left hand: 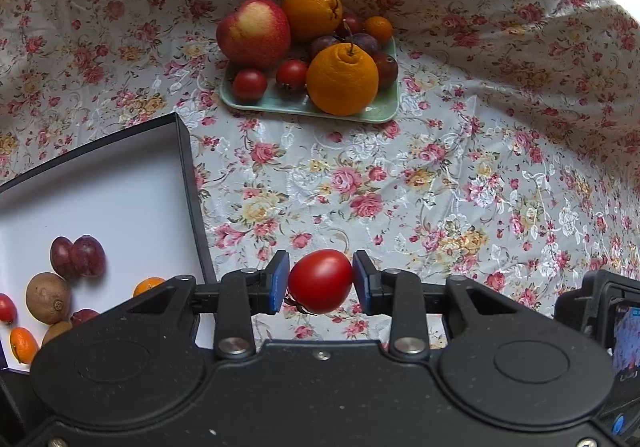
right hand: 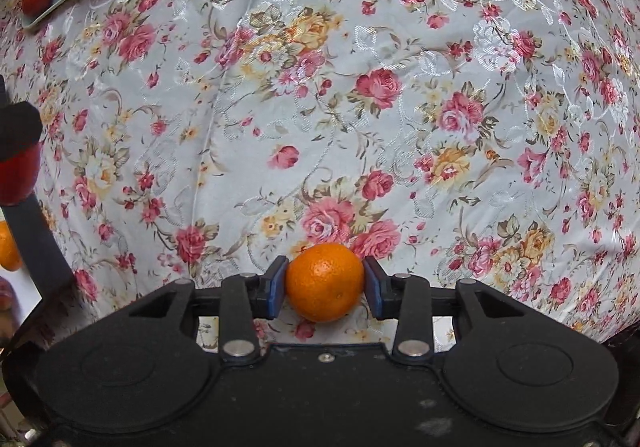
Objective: Organize fruits
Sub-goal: 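Lift the tomato with the left tool while the right tool grasps and lifts the tangerine, then carry the tomato in the left tool and the tangerine in the right tool over the box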
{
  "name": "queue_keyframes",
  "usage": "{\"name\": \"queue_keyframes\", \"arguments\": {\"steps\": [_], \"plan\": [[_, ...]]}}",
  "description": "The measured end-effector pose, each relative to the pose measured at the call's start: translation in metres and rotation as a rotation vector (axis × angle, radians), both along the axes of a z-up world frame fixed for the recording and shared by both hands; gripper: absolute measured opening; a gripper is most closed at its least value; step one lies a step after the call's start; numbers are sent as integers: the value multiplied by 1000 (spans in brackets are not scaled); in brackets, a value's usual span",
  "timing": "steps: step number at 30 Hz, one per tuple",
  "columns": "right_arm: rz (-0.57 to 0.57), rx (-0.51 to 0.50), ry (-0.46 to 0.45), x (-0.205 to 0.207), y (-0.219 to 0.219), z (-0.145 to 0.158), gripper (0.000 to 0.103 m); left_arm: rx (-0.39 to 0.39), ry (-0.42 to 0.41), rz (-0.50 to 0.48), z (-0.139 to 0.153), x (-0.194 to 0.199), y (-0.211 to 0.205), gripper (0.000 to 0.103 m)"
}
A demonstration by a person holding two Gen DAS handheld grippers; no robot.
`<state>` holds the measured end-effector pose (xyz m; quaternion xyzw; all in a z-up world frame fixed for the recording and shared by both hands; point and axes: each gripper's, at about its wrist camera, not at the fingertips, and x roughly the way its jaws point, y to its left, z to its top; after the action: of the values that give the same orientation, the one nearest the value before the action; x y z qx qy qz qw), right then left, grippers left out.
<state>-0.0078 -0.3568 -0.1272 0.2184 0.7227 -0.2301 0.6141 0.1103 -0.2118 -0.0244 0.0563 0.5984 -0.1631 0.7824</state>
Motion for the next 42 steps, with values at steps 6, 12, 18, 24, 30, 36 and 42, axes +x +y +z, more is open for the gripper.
{"name": "queue_keyframes", "arguments": {"steps": [6, 12, 18, 24, 30, 36, 42], "plan": [[-15, 16, -9, 17, 3, 3, 39, 10, -17, 33, 5, 7, 18, 43], [-9, 23, -56, 35, 11, 20, 39, 4, -22, 62, 9, 14, 37, 43], [16, 29, -120, 53, 26, 41, 39, 5, -38, 88, 13, 20, 55, 43], [61, 0, -174, 65, 45, 56, 39, 3, -47, 116, 16, 25, 78, 43], [94, 11, -231, 76, 72, 70, 39, 1, -47, 181, 16, 34, 111, 43], [147, -7, -326, 89, 99, 96, 39, 12, -51, 271, 18, 46, 147, 43], [237, -24, -388, 105, 137, 109, 39, 43, -74, 349, 20, 55, 180, 43]]}}
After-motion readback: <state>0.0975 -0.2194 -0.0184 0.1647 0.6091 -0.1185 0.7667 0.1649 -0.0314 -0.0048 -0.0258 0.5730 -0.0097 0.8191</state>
